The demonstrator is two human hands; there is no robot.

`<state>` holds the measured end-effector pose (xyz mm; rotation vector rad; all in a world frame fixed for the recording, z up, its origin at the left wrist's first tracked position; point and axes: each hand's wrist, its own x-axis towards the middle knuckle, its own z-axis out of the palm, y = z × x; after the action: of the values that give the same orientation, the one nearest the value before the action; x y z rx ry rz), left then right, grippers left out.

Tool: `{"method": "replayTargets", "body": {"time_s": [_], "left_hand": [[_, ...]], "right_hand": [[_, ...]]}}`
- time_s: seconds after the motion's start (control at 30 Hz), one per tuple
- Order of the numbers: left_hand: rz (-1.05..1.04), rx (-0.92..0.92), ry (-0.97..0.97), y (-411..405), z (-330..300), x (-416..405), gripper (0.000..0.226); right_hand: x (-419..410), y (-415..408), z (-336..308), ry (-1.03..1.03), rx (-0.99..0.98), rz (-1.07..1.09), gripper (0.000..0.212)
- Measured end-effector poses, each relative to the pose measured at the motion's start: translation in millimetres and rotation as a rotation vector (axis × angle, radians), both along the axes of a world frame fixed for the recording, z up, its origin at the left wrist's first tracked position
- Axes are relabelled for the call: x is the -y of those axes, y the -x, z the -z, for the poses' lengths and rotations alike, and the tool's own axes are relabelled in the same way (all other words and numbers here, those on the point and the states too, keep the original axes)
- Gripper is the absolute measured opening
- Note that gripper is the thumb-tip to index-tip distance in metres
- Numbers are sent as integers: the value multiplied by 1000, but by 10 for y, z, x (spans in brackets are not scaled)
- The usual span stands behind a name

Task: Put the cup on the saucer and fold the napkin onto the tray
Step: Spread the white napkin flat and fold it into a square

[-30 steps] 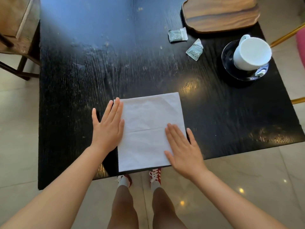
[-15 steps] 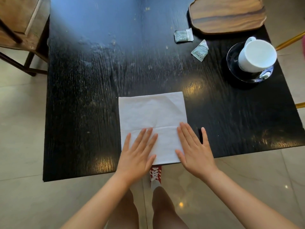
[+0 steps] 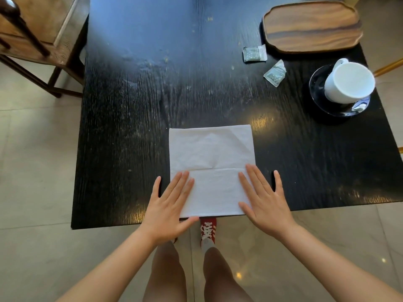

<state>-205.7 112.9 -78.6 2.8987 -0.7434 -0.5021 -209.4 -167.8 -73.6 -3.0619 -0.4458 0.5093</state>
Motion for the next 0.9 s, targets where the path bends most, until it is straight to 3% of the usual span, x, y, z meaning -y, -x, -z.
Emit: {"method": "replayTargets", "body": {"time_s": [0.17,0.23,0.57,0.8,0.9], "left_hand": [[128,42,-40,26,-29,-211,96],[158,79,-40,2,-49,-232,95],[251,139,78,27,-92,-368,77],[232,63,212,-77,-101,-456,78],[243,30,240,-130,-111,-474,78]], "right_hand": [[158,-20,-52,30,-44,-165,100],[173,-31,-91,39,-34,-201,102],[263,36,-148,-149,105,-283,71],[237,-2,-162,-341,237,-153,34],[205,-35,-187,-452,228,-52,30]]}}
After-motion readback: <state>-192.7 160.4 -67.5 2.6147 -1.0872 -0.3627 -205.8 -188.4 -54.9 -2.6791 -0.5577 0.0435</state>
